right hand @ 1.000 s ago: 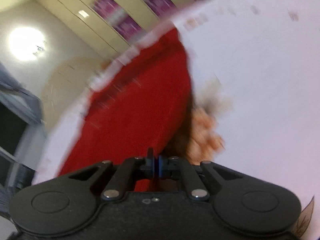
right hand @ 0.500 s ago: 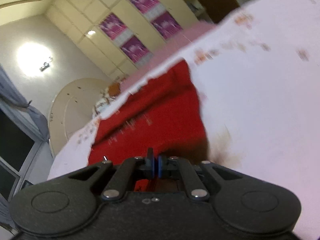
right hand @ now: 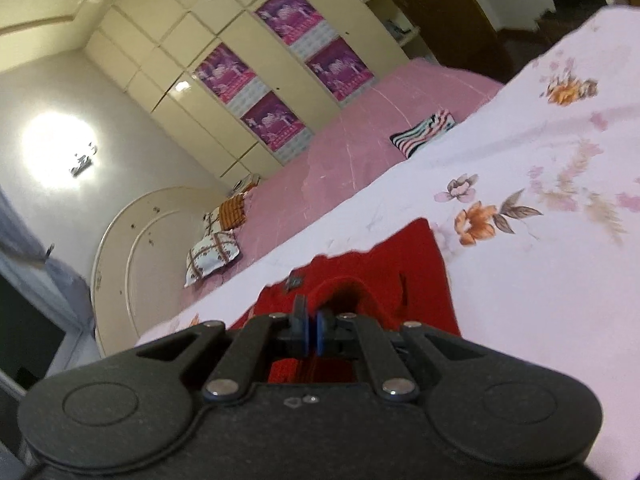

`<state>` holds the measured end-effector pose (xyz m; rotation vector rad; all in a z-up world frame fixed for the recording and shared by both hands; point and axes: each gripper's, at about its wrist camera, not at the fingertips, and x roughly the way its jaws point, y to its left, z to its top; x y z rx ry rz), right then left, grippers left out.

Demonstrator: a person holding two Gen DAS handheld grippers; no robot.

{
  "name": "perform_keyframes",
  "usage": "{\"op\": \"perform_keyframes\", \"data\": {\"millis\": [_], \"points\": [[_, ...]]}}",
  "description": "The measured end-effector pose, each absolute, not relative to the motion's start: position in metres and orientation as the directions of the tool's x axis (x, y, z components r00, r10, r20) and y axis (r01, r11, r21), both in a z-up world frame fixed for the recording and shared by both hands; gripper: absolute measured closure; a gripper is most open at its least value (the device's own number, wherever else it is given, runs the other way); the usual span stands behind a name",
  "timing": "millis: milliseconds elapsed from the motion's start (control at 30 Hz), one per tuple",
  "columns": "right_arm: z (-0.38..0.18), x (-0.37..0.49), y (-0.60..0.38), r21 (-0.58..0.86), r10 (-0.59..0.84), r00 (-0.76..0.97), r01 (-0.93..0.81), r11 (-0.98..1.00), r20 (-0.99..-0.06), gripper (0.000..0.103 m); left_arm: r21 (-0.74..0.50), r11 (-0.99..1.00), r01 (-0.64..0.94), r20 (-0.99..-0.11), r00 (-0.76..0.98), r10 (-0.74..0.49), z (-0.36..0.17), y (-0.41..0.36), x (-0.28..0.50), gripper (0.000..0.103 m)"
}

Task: Fold small clothes
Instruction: 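Lift the gripped edge over the sweater body with both grippers and release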

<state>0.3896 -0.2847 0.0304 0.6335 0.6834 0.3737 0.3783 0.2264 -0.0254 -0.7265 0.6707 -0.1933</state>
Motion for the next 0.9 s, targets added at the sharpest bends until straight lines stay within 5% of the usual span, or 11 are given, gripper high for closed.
{"op": "perform_keyframes", "data": {"millis": [233, 300, 467, 533, 567, 700, 900], "points": [[-0.029, 0.466, -0.287, 0.727, 0.57, 0.644, -0.031, 0.686, -0.51, 0.095, -0.686, 0.703, -0.186, -0.569, 0.739, -0.36, -0.072, 0.231, 0.45, 0.099], [-0.041, 0.478, -0.289, 0.729, 0.55, 0.657, -0.002, 0.685, -0.516, 0.077, -0.724, 0.662, -0.194, -0.543, 0.751, -0.375, -0.086, 0.23, 0.462, 0.099], [-0.056, 0.488, -0.292, 0.76, 0.56, 0.688, -0.019, 0.649, -0.462, 0.054, -0.711, 0.676, -0.194, -0.555, 0.745, -0.37, -0.102, 0.221, 0.476, 0.099], [-0.056, 0.487, -0.292, 0.759, 0.556, 0.706, -0.04, 0.649, -0.439, 0.042, -0.723, 0.67, -0.17, -0.532, 0.755, -0.383, -0.105, 0.222, 0.478, 0.082], [-0.055, 0.488, -0.292, 0.741, 0.535, 0.714, -0.033, 0.67, -0.452, 0.031, -0.731, 0.664, -0.157, -0.515, 0.765, -0.387, -0.105, 0.222, 0.477, 0.065], [-0.059, 0.488, -0.295, 0.732, 0.534, 0.707, -0.034, 0.681, -0.463, 0.032, -0.713, 0.691, -0.115, -0.471, 0.809, -0.351, -0.093, 0.217, 0.476, 0.026], [-0.04, 0.483, -0.29, 0.646, 0.506, 0.709, -0.093, 0.758, -0.491, 0.036, -0.443, 0.896, -0.01, -0.603, 0.743, -0.29, -0.076, 0.188, 0.485, 0.028]]}}
